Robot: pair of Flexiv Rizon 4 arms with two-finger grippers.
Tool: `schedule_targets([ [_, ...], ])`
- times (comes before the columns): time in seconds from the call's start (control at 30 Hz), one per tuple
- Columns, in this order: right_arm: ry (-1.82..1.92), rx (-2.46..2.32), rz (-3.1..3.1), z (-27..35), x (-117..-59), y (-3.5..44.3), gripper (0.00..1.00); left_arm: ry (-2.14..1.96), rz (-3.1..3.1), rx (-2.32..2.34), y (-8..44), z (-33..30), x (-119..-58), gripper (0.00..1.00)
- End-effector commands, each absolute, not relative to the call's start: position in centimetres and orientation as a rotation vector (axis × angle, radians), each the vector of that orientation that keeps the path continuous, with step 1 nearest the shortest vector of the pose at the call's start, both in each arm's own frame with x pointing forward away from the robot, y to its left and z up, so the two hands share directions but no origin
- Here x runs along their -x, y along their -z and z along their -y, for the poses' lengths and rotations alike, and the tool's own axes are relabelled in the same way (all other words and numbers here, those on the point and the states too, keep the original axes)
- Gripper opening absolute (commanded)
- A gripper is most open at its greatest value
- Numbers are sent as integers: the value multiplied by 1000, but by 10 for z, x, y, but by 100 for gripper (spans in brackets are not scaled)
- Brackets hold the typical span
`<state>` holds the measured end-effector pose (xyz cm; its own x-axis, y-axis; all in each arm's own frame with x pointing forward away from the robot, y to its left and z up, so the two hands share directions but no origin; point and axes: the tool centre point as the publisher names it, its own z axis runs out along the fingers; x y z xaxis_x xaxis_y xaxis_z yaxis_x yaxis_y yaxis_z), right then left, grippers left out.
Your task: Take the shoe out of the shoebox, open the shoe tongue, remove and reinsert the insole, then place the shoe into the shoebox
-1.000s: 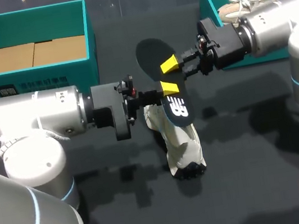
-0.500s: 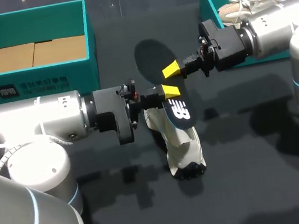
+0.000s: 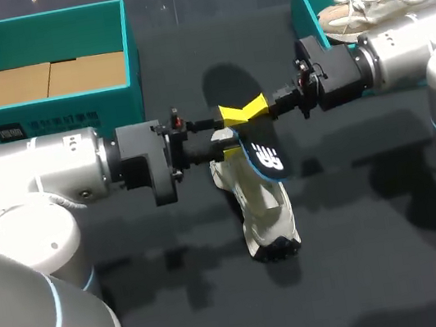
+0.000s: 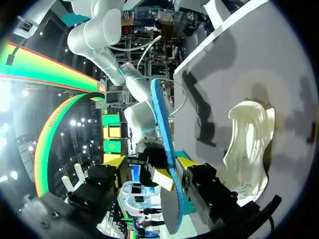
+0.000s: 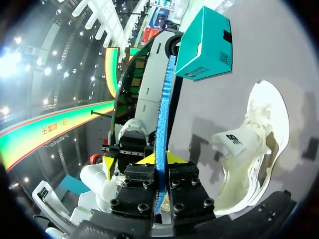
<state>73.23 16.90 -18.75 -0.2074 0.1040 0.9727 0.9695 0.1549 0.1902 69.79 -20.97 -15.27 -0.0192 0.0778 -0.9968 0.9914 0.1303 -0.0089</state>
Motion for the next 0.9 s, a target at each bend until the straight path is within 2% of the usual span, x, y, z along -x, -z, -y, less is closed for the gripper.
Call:
schedule_targets([
  [0.03, 1196, 1093, 1499, -166, -723, 194, 0, 1162, -1355, -1257, 130, 153, -698, 100],
  [0.57, 1173, 1080, 1500, -167, -720, 197, 0, 1162, -1355, -1257, 130, 153, -698, 100],
  [0.9, 1173, 1080, 1500, -167, -720, 197, 0, 919, -1615, -1424, 100, 153, -739, 100],
])
